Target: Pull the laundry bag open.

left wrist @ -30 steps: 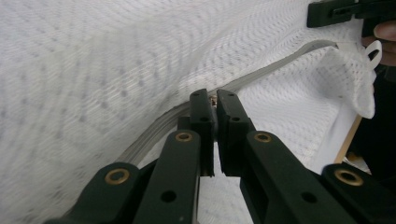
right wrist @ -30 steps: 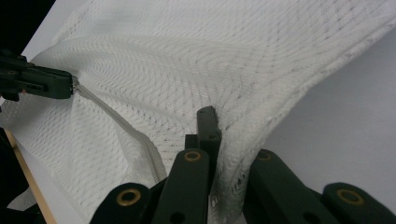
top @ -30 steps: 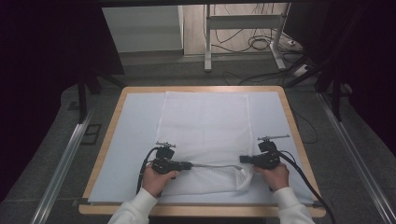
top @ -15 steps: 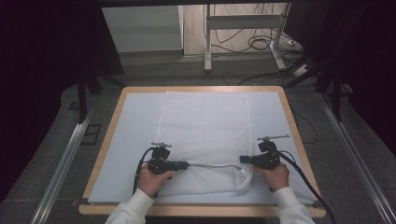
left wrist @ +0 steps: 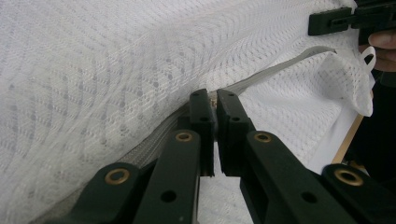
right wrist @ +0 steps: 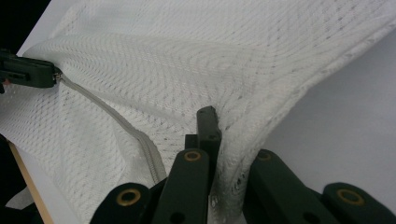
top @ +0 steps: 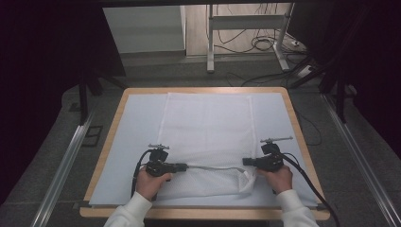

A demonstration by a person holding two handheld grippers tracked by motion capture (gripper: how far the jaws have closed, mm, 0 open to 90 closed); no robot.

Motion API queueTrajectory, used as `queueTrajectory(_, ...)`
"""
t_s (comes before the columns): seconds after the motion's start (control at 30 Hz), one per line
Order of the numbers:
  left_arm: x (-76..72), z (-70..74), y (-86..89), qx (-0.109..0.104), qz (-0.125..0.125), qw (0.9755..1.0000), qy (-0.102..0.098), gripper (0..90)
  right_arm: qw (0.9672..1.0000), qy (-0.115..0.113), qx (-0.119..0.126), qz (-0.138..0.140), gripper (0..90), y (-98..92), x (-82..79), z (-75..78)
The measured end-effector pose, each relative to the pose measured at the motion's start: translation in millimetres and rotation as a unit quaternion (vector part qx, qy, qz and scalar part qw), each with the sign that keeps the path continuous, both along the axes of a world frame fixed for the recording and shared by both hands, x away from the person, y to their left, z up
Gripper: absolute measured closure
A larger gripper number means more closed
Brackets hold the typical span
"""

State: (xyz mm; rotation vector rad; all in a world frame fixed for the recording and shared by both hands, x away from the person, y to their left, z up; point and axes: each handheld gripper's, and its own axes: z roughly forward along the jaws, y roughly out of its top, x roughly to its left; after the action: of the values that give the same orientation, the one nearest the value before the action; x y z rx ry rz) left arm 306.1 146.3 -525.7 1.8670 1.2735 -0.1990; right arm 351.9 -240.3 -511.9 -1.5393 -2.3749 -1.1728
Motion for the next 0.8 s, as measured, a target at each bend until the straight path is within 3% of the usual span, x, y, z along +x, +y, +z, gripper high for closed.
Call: queueTrajectory(0.8,-5.1,1.1,20.5,-0.004,0.015,0.9999,0.000,86.6,1.0000,0.003,-0.001,0.004,88.1,0.9,0.8,-1.3)
